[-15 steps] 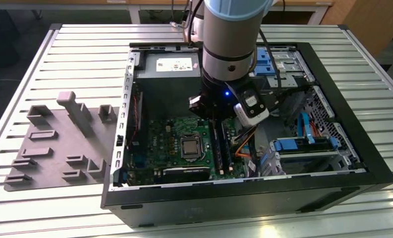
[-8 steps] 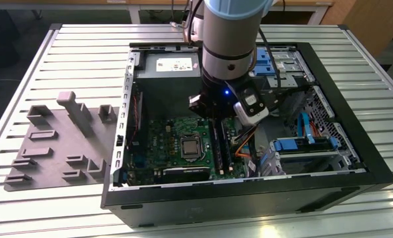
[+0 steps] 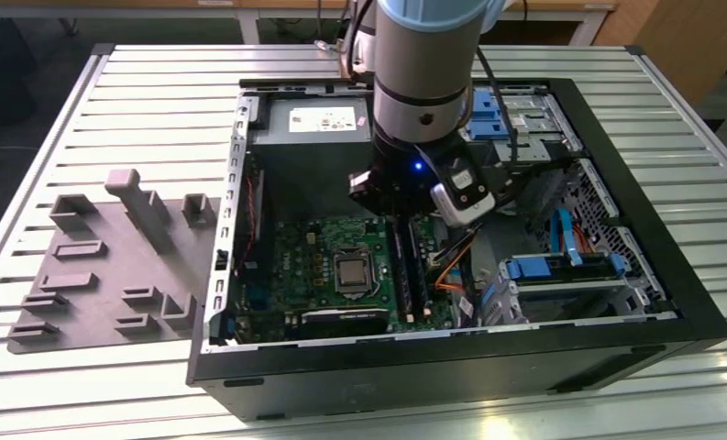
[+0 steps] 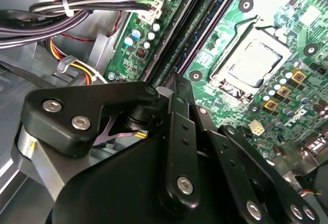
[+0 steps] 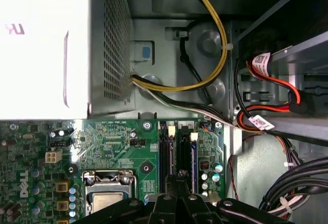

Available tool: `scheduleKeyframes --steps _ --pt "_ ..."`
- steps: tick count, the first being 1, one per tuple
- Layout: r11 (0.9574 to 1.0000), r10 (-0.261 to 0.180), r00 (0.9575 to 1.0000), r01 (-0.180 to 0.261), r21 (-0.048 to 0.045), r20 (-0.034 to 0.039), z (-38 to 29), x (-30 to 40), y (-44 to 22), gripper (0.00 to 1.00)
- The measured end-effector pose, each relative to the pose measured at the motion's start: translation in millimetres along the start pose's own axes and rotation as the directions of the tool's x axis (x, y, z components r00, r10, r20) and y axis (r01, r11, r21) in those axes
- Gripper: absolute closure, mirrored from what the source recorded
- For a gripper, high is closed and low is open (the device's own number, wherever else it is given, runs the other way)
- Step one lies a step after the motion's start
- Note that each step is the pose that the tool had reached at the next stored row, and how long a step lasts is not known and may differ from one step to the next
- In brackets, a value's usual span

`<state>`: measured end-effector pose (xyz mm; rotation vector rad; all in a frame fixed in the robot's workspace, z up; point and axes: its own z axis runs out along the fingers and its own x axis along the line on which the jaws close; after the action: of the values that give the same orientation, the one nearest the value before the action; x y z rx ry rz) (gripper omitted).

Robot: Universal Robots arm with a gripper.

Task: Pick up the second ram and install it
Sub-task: 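Press down the second ram until it locks into place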

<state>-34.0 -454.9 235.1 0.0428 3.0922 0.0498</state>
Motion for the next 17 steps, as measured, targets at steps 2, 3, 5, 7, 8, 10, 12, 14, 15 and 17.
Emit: scheduleKeyframes --steps 2,3,5,7,8,10,12,14,15,17 --pt "1.0 0.0 1.0 0.0 -0.0003 0.0001 0.9 0.1 1.2 0.89" --pt "1.0 0.0 1.0 0.0 -0.0017 0.0002 1.6 0.1 1.6 0.89" --pt "1.0 0.0 1.0 0.0 -0.0052 0.0006 2.8 0.2 2.4 0.89" --pt "1.0 0.001 1.0 -0.001 -0.0063 0.001 3.6 0.4 4.2 0.89" --pt "1.0 0.001 1.0 -0.001 -0.0064 0.001 3.9 0.4 5.2 0.89" --pt "1.0 0.001 1.0 -0.001 -0.0065 0.0013 4.7 0.5 7.1 0.89" --pt "1.0 0.002 1.0 -0.001 -0.0065 0.0016 5.7 0.6 8.8 0.89" --pt "1.0 0.002 1.0 -0.002 -0.0065 0.0019 7.0 0.7 11.0 0.89" --pt "1.0 0.002 1.0 -0.002 -0.0066 0.002 7.5 0.7 11.8 0.89" --pt "1.0 0.002 1.0 -0.002 -0.0066 0.0021 7.7 0.7 12.1 0.89"
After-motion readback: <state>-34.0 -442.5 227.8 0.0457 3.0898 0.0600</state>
